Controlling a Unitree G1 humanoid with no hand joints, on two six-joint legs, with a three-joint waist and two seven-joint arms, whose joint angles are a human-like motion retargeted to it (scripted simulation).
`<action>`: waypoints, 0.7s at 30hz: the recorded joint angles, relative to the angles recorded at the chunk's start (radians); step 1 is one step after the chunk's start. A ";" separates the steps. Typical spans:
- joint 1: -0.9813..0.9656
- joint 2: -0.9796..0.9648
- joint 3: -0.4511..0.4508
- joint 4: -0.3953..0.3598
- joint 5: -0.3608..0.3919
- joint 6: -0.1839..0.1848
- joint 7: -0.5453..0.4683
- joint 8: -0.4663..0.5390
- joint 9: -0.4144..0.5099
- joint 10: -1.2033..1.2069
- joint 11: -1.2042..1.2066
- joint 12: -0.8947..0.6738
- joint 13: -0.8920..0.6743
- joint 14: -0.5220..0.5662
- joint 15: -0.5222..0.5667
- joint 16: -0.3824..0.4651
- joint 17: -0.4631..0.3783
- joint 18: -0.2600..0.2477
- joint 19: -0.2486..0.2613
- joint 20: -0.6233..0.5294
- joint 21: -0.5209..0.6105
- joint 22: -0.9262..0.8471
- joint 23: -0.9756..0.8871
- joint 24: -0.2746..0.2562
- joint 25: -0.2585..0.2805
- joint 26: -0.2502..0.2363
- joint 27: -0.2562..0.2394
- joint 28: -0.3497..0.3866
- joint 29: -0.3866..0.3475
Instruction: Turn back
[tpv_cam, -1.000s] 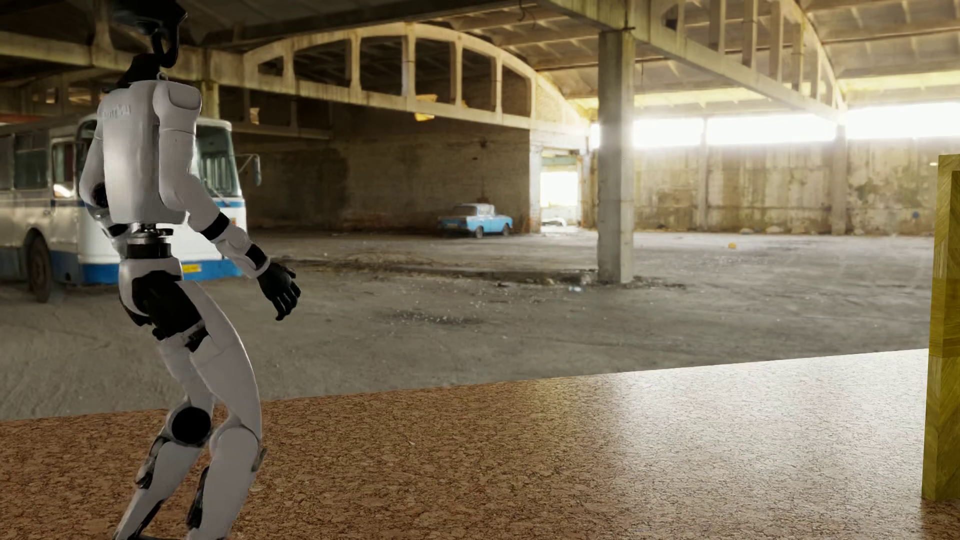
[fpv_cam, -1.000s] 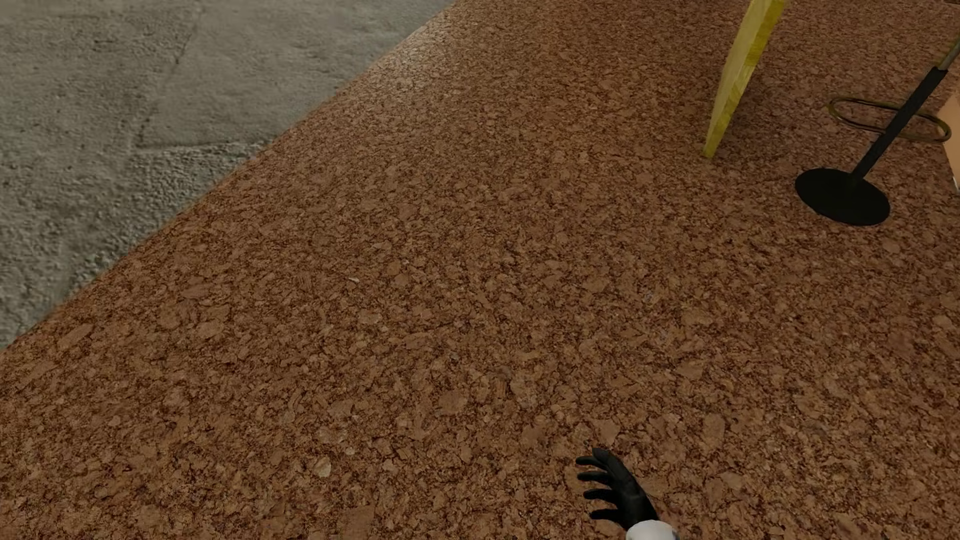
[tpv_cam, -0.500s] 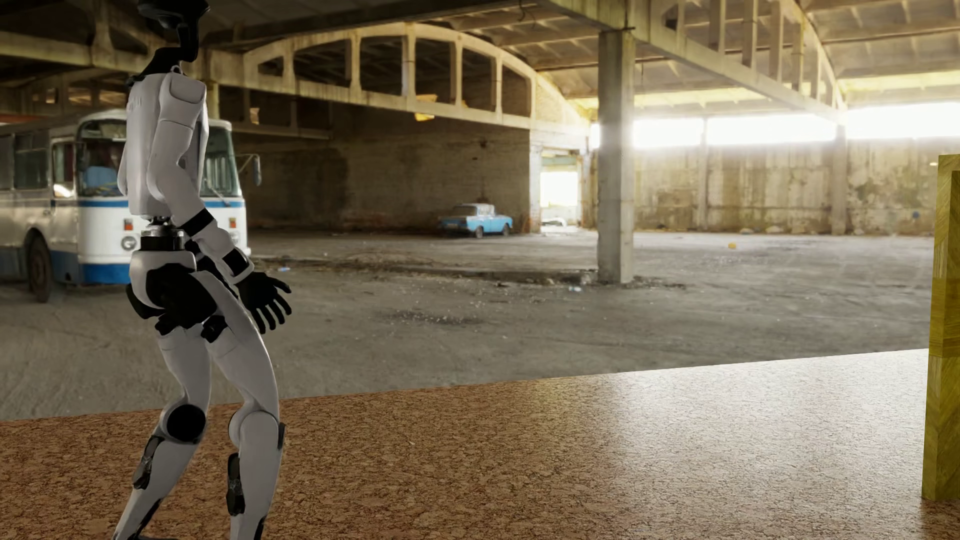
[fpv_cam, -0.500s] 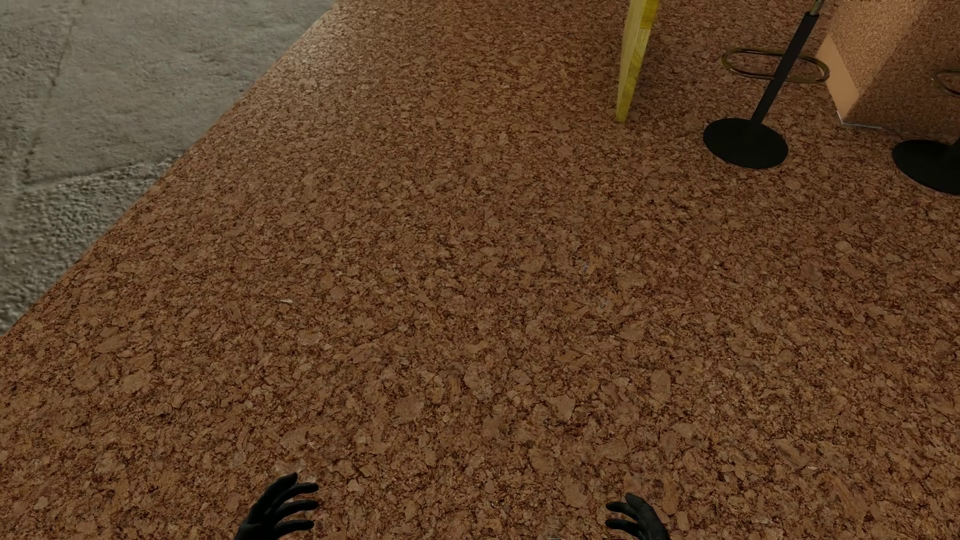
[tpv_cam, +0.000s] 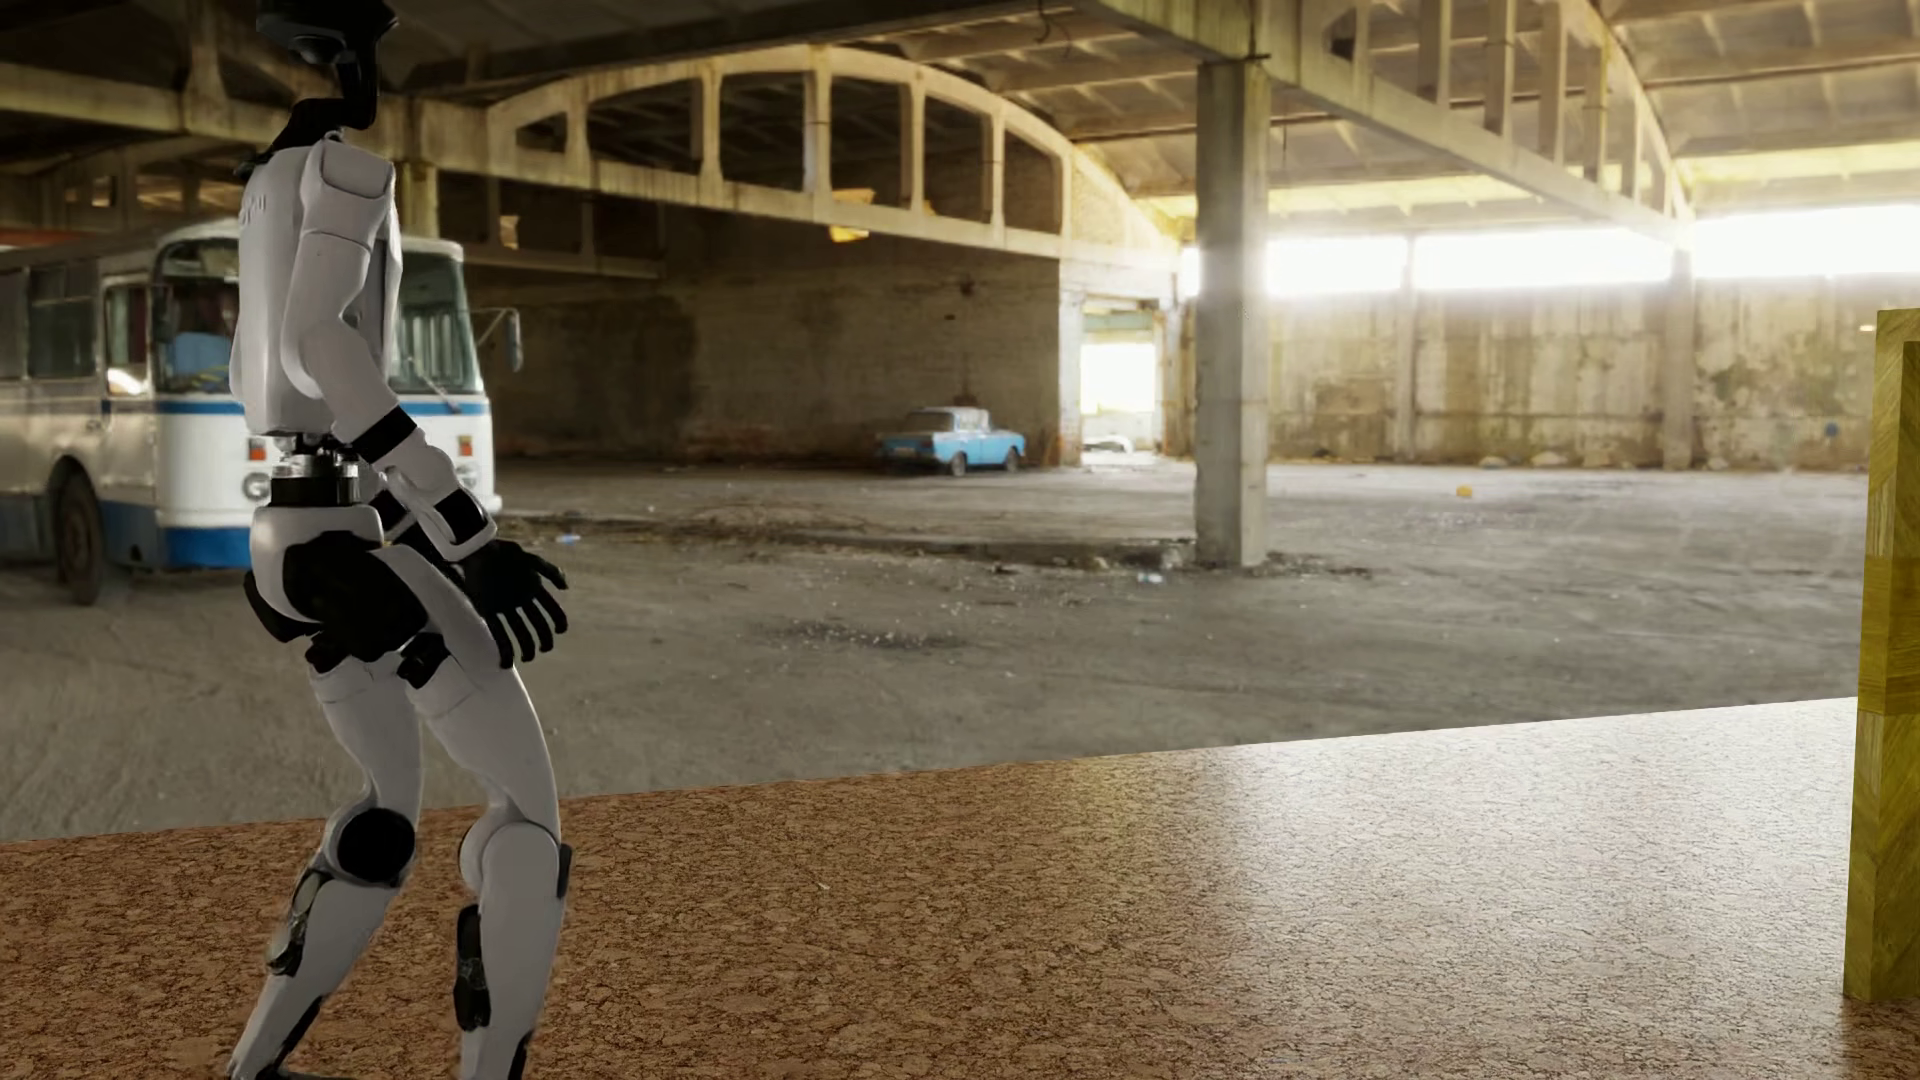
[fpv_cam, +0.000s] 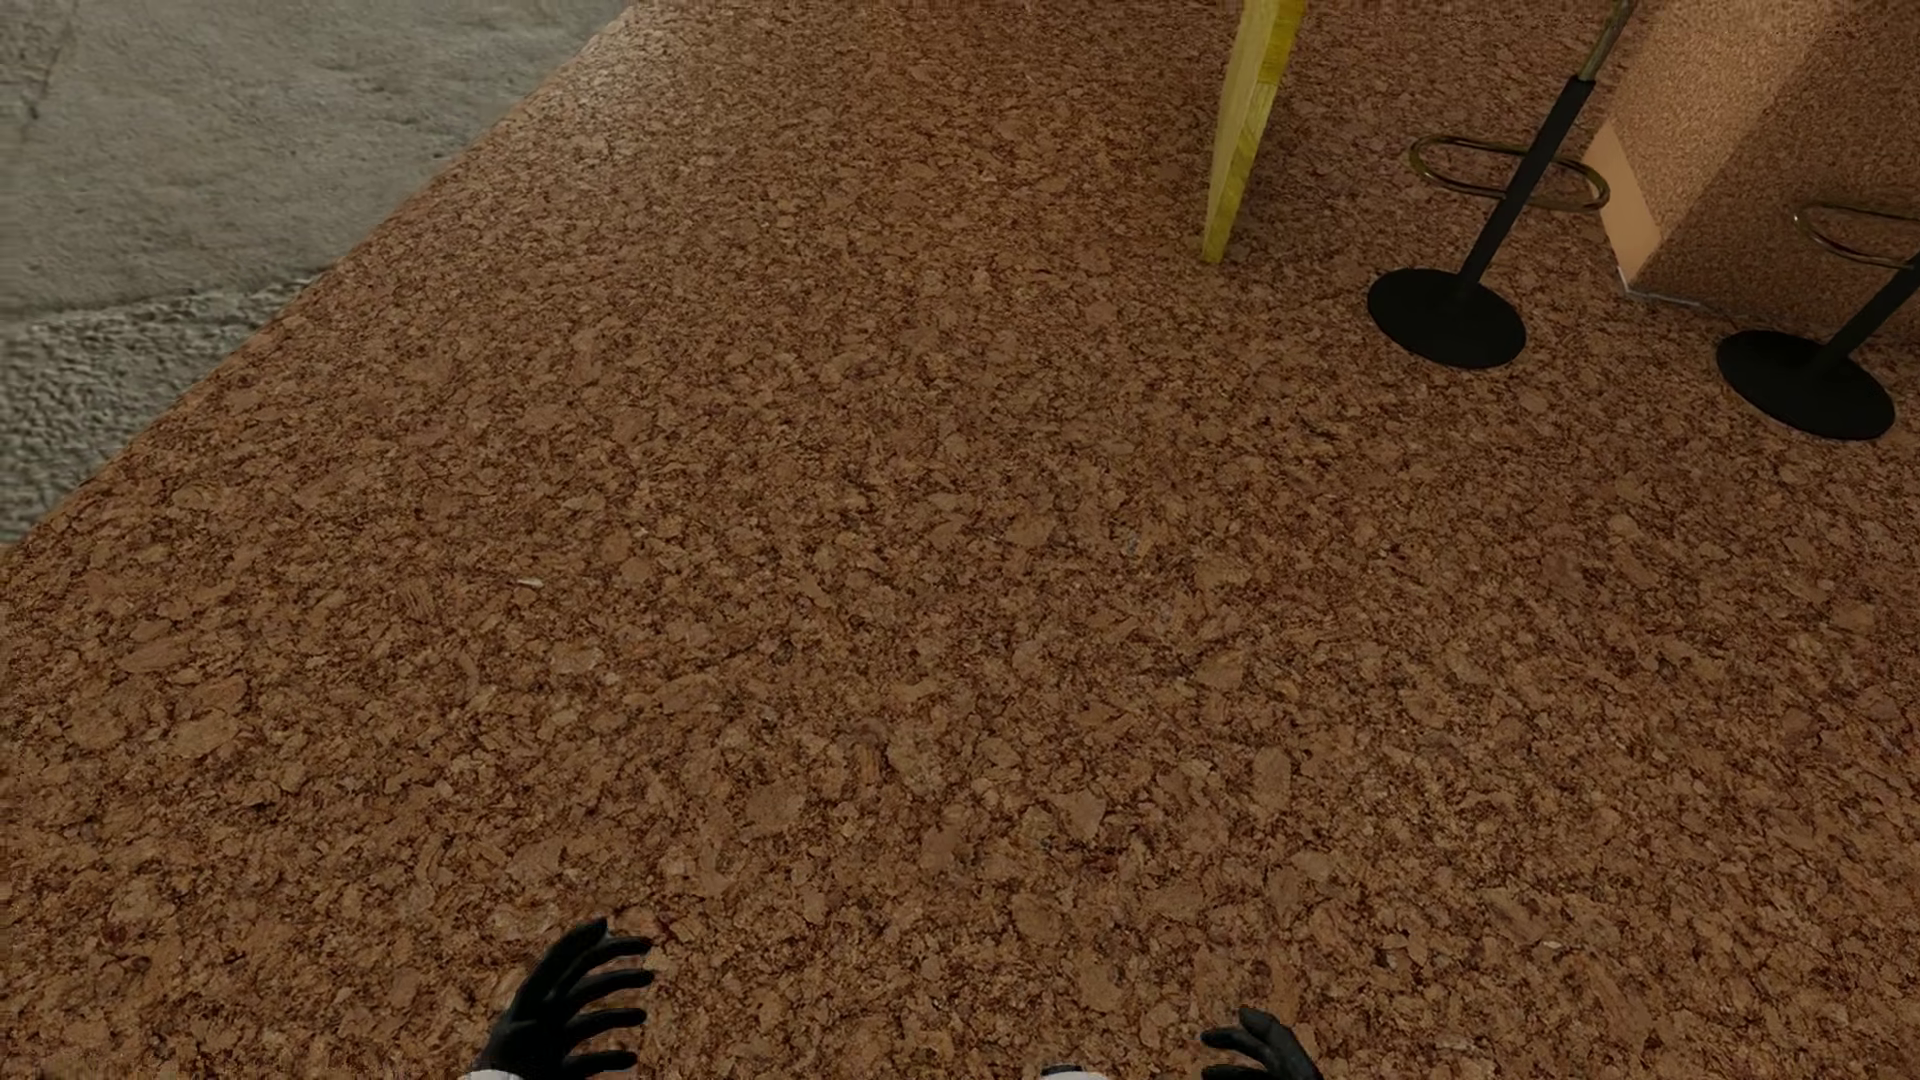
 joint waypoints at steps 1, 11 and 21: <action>-0.036 -0.004 0.025 0.004 0.004 0.007 0.003 0.004 -0.007 0.060 -0.008 -0.009 0.019 0.017 0.019 -0.010 -0.002 -0.002 0.025 -0.011 -0.013 -0.016 -0.002 -0.009 -0.002 0.014 -0.012 0.006 -0.002; 0.011 0.027 -0.048 0.020 0.020 0.050 0.009 0.005 -0.041 -0.060 -0.094 0.027 0.036 0.016 0.041 -0.018 0.014 0.006 0.026 -0.008 0.008 -0.003 0.002 0.094 -0.025 -0.006 0.010 0.007 0.028; 0.015 0.006 -0.025 0.010 0.002 0.030 0.018 0.005 0.006 -0.037 -0.035 -0.004 0.025 -0.012 0.030 -0.018 0.024 0.005 0.030 -0.013 -0.015 -0.027 -0.014 0.089 -0.028 0.004 -0.024 -0.032 0.034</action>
